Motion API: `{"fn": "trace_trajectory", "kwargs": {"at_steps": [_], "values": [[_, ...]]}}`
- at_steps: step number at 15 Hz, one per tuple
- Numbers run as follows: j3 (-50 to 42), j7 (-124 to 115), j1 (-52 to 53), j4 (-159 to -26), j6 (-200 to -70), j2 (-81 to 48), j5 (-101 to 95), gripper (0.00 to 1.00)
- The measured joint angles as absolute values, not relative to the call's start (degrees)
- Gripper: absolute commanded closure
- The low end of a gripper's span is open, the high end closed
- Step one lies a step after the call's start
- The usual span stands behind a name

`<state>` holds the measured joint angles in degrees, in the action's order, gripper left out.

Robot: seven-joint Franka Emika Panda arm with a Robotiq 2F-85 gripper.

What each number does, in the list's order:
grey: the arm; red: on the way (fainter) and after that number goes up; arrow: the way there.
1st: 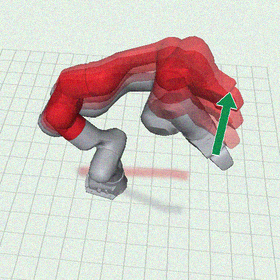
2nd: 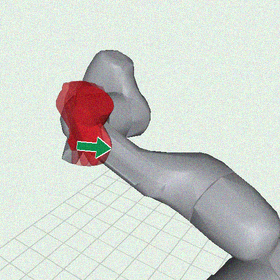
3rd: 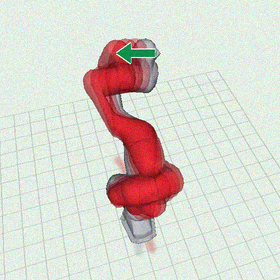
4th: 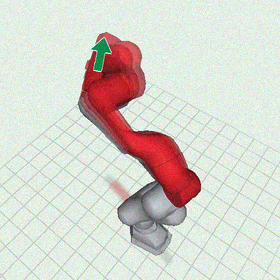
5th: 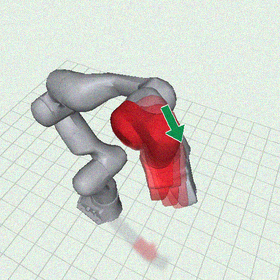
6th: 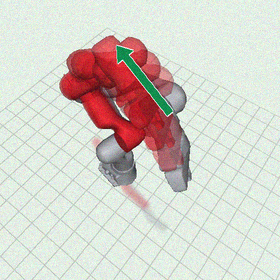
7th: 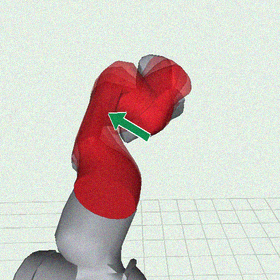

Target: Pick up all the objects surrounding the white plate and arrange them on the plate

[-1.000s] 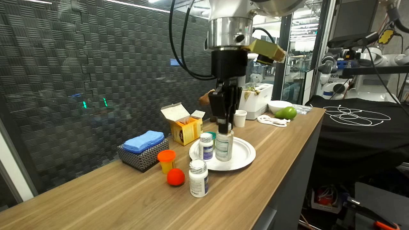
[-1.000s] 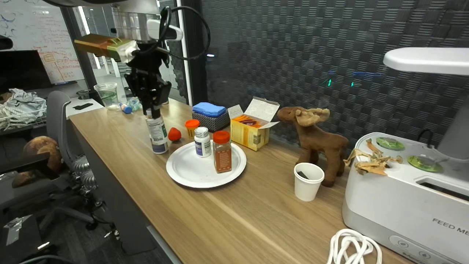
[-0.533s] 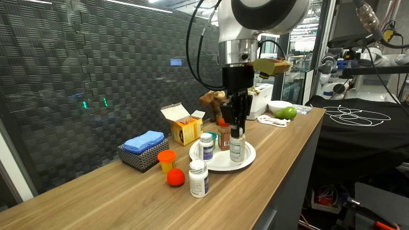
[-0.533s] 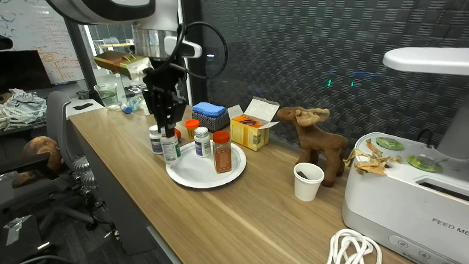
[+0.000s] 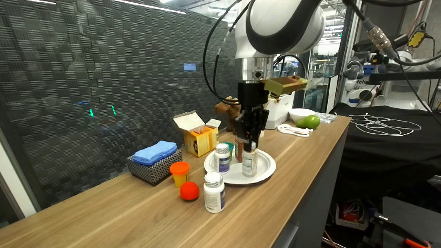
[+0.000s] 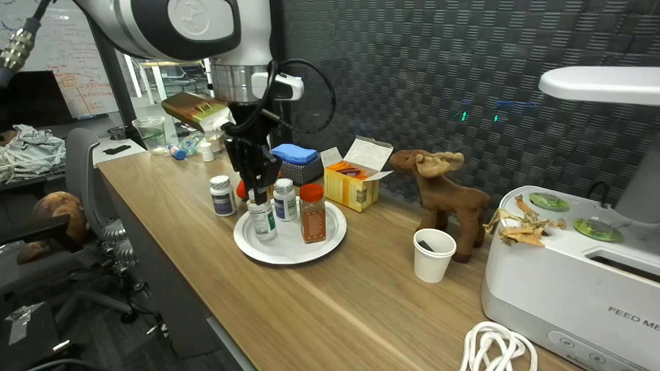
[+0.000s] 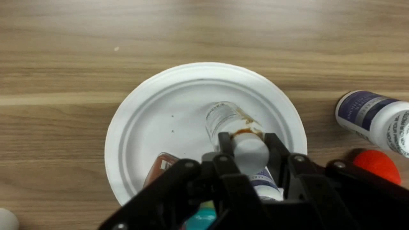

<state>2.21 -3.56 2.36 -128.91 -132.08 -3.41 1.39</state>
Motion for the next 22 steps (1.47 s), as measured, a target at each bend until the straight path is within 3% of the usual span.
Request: {"fn": "trace_trajectory", "kwargs": {"at_steps": [15,17,22], "values": [[1.1,-5.5,1.3,-125.4,-138.8,-7.7,3.2,0.87],[1.1,-5.5,1.3,-125.2,-138.8,-8.0,3.6,0.42],[1.1,-5.5,1.3,-124.7,-138.8,-8.2,3.6,0.05]]}}
